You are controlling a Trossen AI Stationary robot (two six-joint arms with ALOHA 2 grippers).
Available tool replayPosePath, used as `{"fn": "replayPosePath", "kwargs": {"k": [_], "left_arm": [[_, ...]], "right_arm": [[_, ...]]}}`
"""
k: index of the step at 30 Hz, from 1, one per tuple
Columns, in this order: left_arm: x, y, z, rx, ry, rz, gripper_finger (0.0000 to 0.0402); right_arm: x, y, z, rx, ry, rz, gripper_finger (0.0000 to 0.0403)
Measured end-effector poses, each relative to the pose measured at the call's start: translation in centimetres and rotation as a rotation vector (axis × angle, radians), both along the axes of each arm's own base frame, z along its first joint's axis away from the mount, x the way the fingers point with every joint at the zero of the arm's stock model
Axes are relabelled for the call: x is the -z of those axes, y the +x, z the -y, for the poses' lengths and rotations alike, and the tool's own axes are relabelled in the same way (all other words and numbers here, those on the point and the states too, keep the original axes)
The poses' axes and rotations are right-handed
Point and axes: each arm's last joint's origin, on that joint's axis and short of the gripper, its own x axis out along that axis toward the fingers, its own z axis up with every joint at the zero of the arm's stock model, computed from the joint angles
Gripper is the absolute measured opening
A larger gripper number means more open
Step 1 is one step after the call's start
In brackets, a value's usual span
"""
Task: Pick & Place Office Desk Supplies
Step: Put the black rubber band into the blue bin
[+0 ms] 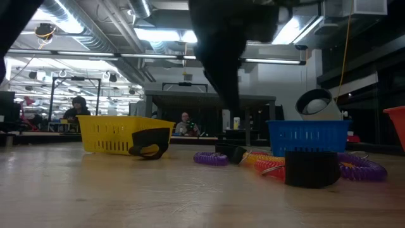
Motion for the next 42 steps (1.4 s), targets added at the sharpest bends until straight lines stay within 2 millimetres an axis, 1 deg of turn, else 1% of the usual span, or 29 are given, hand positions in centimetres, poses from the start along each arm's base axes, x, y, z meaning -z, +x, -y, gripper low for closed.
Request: {"fn": "replayPosePath", "kwargs": {"k": [3,6,11,13,16,18,21,25,27,31,32,34,36,38,40,42], "left_arm": [[0.6,0.4,-1.3,0.022,0.008,-0.014,0.0129],[1.0,0.3,-1.8,0.065,0.016,-0.053,0.0124],[1.1,0.5,-1.3,0.128,0.012,-0.032,0.0123],[2.0,0.9,-1.2,0.139,0.013,-0.035,0.0123],[2.8,1.1,-1.1,0.140,-0.004,-0.049,0.0123],[3.0,1.4,-1.1,0.134,-0.021,-0.029,0.0123],[3.1,1.2,-1.0,0.127,-0.036,-0.056,0.0123],[2.8,1.2,-1.1,0.101,-0.031,-0.044,0.0123],[2.6,1.2,-1.1,0.098,-0.032,-0.035,0.0123],[2.6,1.2,-0.9,0.093,-0.034,-0.033,0.0123],[2.6,1.3,-0.9,0.093,-0.037,-0.024,0.0123],[2.6,1.6,-0.7,0.093,-0.041,0.000,0.0123],[2.7,1.7,-0.5,0.088,-0.046,0.012,0.0123],[2.6,1.8,-0.4,0.086,-0.053,0.031,0.0123],[2.6,1.9,-0.4,0.091,-0.064,0.036,0.0123],[2.6,1.9,-0.3,0.093,-0.070,0.033,0.0123]], "right_arm": [[0.2,0.3,-0.2,-0.012,0.009,-0.014,0.0160],[0.4,0.4,-0.5,-0.020,0.011,-0.025,0.0160],[0.4,0.4,-0.5,-0.024,0.007,-0.021,0.0160],[0.4,0.4,-0.5,-0.024,0.003,-0.019,0.0160],[0.4,0.5,-0.5,-0.009,-0.015,-0.011,0.0160],[0.3,0.4,-0.4,0.001,-0.046,0.006,0.0160],[-0.3,-0.3,-0.3,0.019,-0.076,0.053,0.0160],[-1.5,-2.1,-0.2,-0.036,0.066,0.052,0.0160],[-2.1,-3.0,-0.3,-0.060,0.082,0.089,0.0160],[-2.7,-5.9,-0.3,-0.199,0.021,0.098,0.0160],[-3.0,-6.8,-0.1,-0.196,-0.006,0.124,0.0160],[-3.7,-8.6,0.0,-0.161,-0.104,0.235,0.0160],[-4.6,-11.1,-0.1,-0.168,-0.187,0.356,0.0160],[-5.3,-13.6,-0.1,-0.173,-0.229,0.446,0.0160],[-5.4,-15.5,0.1,-0.167,-0.273,0.485,0.0160],[-4.9,-16.8,0.3,-0.183,-0.304,0.462,0.0160]]}}
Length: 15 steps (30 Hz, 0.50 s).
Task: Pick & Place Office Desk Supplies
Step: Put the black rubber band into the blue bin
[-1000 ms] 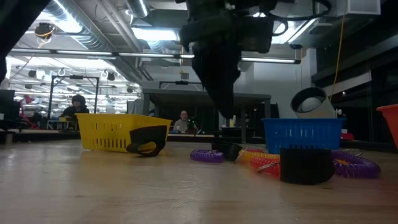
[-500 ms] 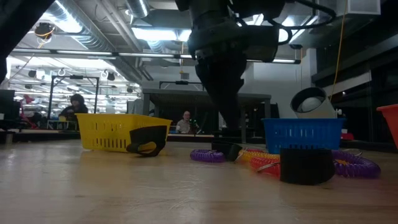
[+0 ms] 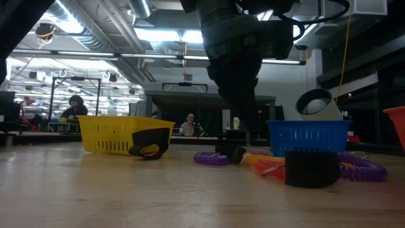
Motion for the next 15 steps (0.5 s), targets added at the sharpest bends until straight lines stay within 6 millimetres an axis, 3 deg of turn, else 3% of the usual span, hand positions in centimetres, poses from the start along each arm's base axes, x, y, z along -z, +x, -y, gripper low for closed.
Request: {"fn": "replayPosePath", "kwargs": {"k": [4,11,15], "left_arm": [[0.0,0.0,-0.1,0.015,0.007,0.002,0.0123],[0.2,-0.5,-0.3,0.072,0.065,-0.043,0.0123],[0.2,-0.3,-0.9,0.039,0.018,-0.047,0.0123]], "right_arm": [[0.7,-1.1,0.2,0.044,-0.013,-0.065,0.0160],[1.9,-1.1,0.1,0.026,-0.045,-0.105,0.0160],[3.6,-1.9,0.4,0.017,-0.010,-0.021,0.0160]]}}
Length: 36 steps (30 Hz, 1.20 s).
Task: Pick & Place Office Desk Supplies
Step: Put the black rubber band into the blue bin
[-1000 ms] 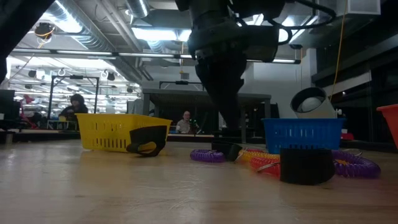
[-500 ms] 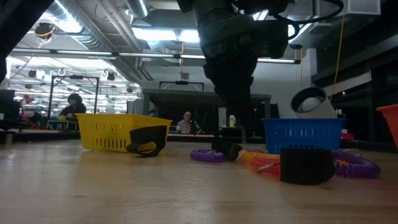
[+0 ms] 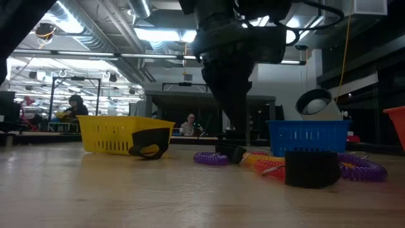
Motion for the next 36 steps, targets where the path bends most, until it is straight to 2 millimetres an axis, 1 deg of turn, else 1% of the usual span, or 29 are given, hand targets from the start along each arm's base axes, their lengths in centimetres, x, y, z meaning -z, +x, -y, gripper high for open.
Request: {"fn": "replayPosePath", "kwargs": {"k": [3,7,10,14,18,20,24,28,32,36], "left_arm": [[-0.1,0.2,-0.5,-0.030,-0.038,0.009,0.0123],[-0.1,0.3,-0.5,-0.005,-0.010,0.019,0.0123],[0.5,0.3,-0.4,0.017,-0.021,-0.008,0.0123],[1.7,0.0,0.1,0.059,-0.028,-0.069,0.0123],[2.5,0.0,0.6,0.082,-0.006,-0.097,0.0123],[3.3,0.0,0.7,0.071,0.001,-0.120,0.0123],[3.2,0.1,0.6,0.044,0.037,-0.111,0.0122],[3.0,0.0,0.4,0.023,0.060,-0.107,0.0117],[3.0,0.0,0.5,0.022,0.047,-0.106,0.0113],[3.3,0.2,0.4,0.024,-0.023,-0.111,0.0105]], "right_arm": [[2.1,-0.5,0.1,-0.033,0.032,0.068,0.0160],[5.1,-1.3,0.4,-0.037,0.085,0.077,0.0160],[7.3,-1.7,0.6,-0.011,0.116,0.082,0.0160],[9.0,-2.6,1.0,-0.016,0.152,0.181,0.0160],[10.8,-2.9,1.1,-0.014,0.168,0.180,0.0160],[11.1,-3.1,1.2,-0.002,0.195,0.196,0.0160],[11.8,-2.9,1.2,0.014,0.209,0.191,0.0160],[11.9,-2.9,1.2,0.026,0.230,0.179,0.0160],[11.8,-2.9,1.3,0.026,0.231,0.188,0.0160],[11.8,-2.9,1.3,0.037,0.236,0.189,0.0160]]}}
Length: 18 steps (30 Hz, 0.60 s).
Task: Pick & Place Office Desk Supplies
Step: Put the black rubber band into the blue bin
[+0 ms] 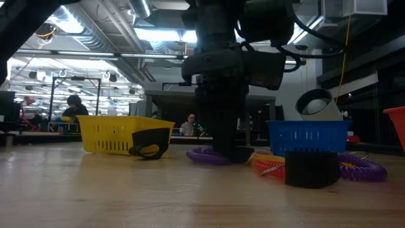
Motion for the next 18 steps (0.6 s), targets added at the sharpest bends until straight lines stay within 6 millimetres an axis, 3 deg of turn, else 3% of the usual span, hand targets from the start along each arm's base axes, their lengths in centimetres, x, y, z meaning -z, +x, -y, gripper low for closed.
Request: {"fn": "replayPosePath", "kwargs": {"k": [9,18], "left_arm": [[-0.2,0.2,0.0,-0.005,-0.043,0.010,0.0071],[-2.0,0.9,0.2,0.004,-0.086,0.064,0.0118]], "right_arm": [[0.0,0.0,0.0,0.003,0.000,-0.002,0.0160],[0.0,0.0,0.0,-0.010,0.020,-0.016,0.0160]]}}
